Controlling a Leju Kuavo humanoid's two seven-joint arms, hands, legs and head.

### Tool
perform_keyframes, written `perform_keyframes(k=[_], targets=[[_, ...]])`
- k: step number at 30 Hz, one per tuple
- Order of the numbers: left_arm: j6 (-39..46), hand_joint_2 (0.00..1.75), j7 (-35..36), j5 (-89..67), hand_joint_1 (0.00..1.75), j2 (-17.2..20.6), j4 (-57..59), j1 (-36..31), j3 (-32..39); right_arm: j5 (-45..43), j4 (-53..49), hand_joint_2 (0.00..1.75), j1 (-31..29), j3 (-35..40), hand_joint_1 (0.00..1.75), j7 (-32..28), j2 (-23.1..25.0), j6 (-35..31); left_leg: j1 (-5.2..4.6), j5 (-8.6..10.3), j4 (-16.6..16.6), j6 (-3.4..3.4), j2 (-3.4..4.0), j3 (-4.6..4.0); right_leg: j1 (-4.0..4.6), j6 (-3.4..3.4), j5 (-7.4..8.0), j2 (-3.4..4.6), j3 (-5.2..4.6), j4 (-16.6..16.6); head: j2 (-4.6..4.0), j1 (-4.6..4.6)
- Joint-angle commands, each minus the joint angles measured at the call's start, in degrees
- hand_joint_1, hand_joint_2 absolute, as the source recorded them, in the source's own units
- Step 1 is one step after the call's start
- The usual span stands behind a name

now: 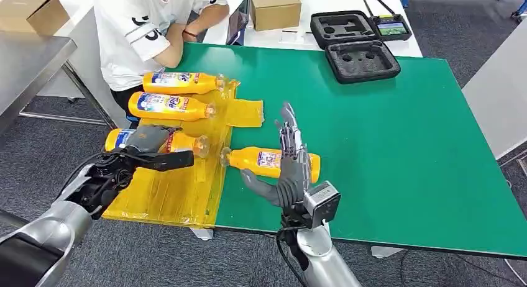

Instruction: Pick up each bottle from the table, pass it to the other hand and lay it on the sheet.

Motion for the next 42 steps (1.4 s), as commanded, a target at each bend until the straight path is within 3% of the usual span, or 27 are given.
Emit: perform_keyframes(k=[1,6,18,19,20,21,31,32,42], targets=[[-3.6,1.75,-0.6,0.2,1.75,1.6,3.9,-0.6,-2.6,-0.4,7.7,1.75,-4.6,2.4,0.0,-0.1,-1.3,0.8,0.01,-0.09,0.0,0.03,0.15,0.23,0.03,-0.08,-0.04,0.1,0.19,0.0,0.0,0.0],[-8.6,1.75,-3.6,2.5,1.75,2.2,5.8,-0.5,-2.2,-0.7,8.5,1.75,-4.9,2.8,0.0,-0.1,-1.3,1.3,0.03,-0.14,0.0,0.04,0.11,0.3,0.06,-0.09,-0.1,0.06,0.29,-0.1,0.0,0.0],[-9.5,1.75,-4.0,3.2,1.75,3.2,4.4,3.5,-3.9,-1.3,8.7,1.75,-4.8,3.1,0.0,0.4,-1.3,2.6,-0.01,-0.12,-0.1,0.04,0.17,0.34,0.02,-0.09,-0.07,0.13,0.32,-0.1,0.0,0.02],[-9.3,1.75,-3.8,3.4,0.73,3.3,4.0,3.8,-3.7,-1.3,8.7,1.75,-4.8,3.1,0.0,0.4,-1.3,2.7,-0.02,-0.09,-0.1,0.04,0.16,0.29,0.0,-0.08,-0.04,0.13,0.25,-0.1,0.0,0.0],[-9.8,1.75,-4.2,4.3,0.12,3.2,3.8,4.0,-3.3,-1.4,8.8,1.75,-4.7,3.1,0.0,0.5,-1.3,2.8,-0.01,-0.15,-0.1,0.05,0.2,0.41,0.02,-0.11,-0.08,0.15,0.36,-0.1,0.0,0.02],[-11.1,1.75,-5.1,5.9,0.0,3.2,3.4,4.0,-2.7,-1.4,8.8,1.75,-4.8,3.2,0.0,0.5,-1.3,2.9,-0.01,-0.14,-0.1,0.05,0.15,0.4,0.03,-0.1,-0.09,0.11,0.38,-0.1,0.0,0.0],[-13.4,1.75,-6.3,8.0,0.0,3.1,2.9,4.0,-2.0,-1.5,9.0,1.75,-4.7,3.2,0.0,0.6,-1.4,3.0,-0.02,-0.09,-0.1,0.05,0.11,0.4,0.01,-0.08,-0.05,0.07,0.4,-0.1,-0.02,0.0],[-14.3,0.0,-6.8,8.8,0.0,3.1,2.8,4.1,-1.7,-1.5,9.0,1.75,-4.8,3.2,0.0,0.7,-1.4,3.0,0.0,-0.15,-0.1,0.07,0.17,0.52,0.04,-0.12,-0.09,0.11,0.52,-0.1,0.0,0.0],[-26.6,0.0,-11.9,25.4,0.0,2.1,0.5,4.1,2.7,-1.8,10.2,1.75,-5.7,3.4,0.0,1.9,-1.4,3.2,-0.01,-0.09,-0.1,0.05,0.07,0.54,0.02,-0.1,-0.06,0.01,0.56,-0.1,0.0,0.0]])
